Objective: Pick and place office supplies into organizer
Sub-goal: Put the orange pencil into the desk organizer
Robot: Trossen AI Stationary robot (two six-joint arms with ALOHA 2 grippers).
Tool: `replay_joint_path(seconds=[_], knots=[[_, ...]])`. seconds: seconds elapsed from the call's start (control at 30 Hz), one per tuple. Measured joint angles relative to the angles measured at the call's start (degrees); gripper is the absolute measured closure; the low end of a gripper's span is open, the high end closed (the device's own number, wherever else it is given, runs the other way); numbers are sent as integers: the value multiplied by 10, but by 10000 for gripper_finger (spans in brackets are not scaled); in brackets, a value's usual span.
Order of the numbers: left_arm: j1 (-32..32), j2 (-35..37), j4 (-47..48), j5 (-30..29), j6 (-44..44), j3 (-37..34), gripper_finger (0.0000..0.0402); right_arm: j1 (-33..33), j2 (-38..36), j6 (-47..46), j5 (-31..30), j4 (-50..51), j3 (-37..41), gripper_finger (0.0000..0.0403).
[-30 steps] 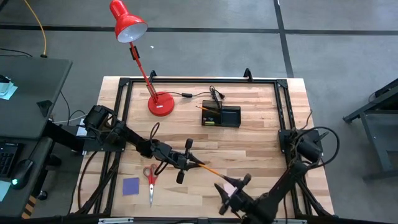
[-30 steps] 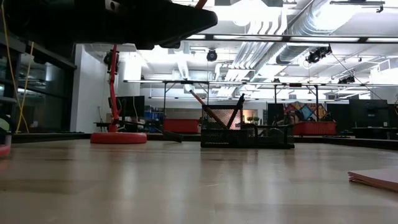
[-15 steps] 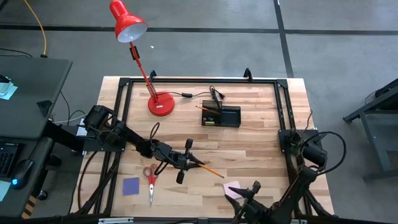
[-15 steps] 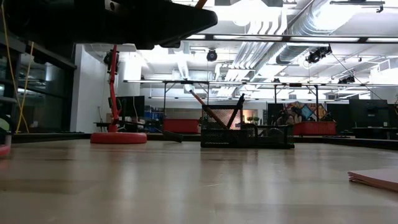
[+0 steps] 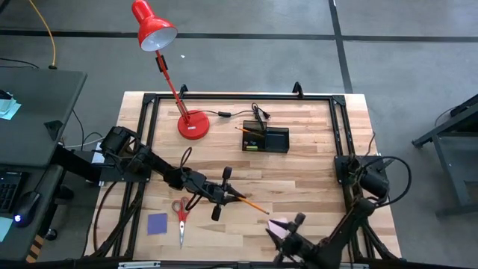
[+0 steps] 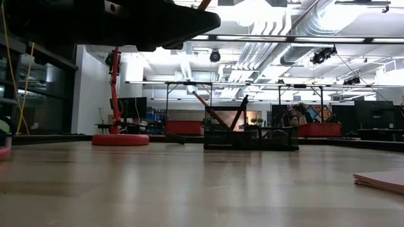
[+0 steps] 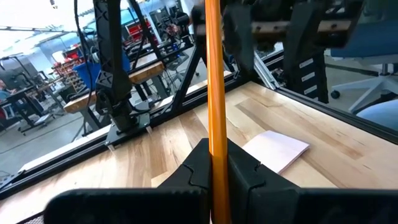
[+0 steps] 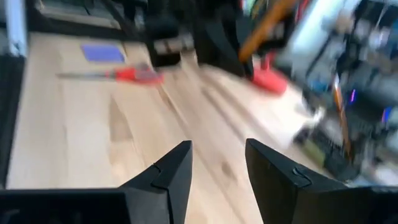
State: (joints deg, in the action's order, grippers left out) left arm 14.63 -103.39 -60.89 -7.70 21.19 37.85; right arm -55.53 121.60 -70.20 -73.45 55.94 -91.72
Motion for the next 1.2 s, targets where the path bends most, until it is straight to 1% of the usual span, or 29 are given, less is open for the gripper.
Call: replay_joint_path(seconds=[0.07, 0.1, 0.17, 0.23, 0.27, 0.3, 0.37, 0.47, 0.57, 0.63, 0.7, 0.77, 0.9, 0.97, 1.03, 1.1, 1.17, 1.2], knots=[[0, 0, 1, 2, 0, 0, 398, 17, 0, -46, 48, 22, 0, 261], [0, 0, 2, 2, 0, 0, 398, 26, 0, -71, 82, 37, 0, 261], [0, 0, 2, 2, 0, 0, 398, 46, 0, -134, 162, 67, 0, 261], [0, 0, 2, 2, 0, 0, 398, 67, 0, -217, 263, 107, 0, 261], [0, 0, 2, 2, 0, 0, 398, 76, 0, -234, 311, 122, 0, 261], [0, 0, 2, 2, 0, 0, 398, 81, 0, -226, 331, 127, 3, 261], [0, 0, 3, 2, 0, 0, 398, 81, 0, -187, 322, 100, 13, 261], [0, 0, 6, 2, 0, 0, 398, 72, -2, -172, 311, 85, 15, 261], [0, 0, 6, 2, 0, 0, 398, 54, -2, -158, 261, 30, 26, 261], [0, 0, 6, 2, 0, 0, 398, 37, -2, -141, 239, -8, 27, 261], [0, 0, 4, 2, -2, 0, 398, 20, -3, -137, 229, -40, 27, 261], [0, 0, 2, 2, -5, 0, 398, 4, -3, -135, 204, -72, 27, 261], [0, 0, -9, 2, -5, 0, 398, -12, -3, -133, 185, -113, 27, 261], [0, 0, -7, 2, -5, 0, 398, -18, -3, -124, 165, -148, 27, 261], [0, 0, -7, 2, -5, 0, 398, -21, -3, -87, 156, -204, 27, 261], [0, 0, -6, 2, -5, 0, 398, -22, -3, -32, 148, -272, 27, 261], [0, 0, -7, 2, -5, 0, 398, -20, -3, 39, 121, -327, 27, 261], [0, 0, -7, 2, -5, 0, 398, -19, -3, 75, 106, -336, 27, 261]])
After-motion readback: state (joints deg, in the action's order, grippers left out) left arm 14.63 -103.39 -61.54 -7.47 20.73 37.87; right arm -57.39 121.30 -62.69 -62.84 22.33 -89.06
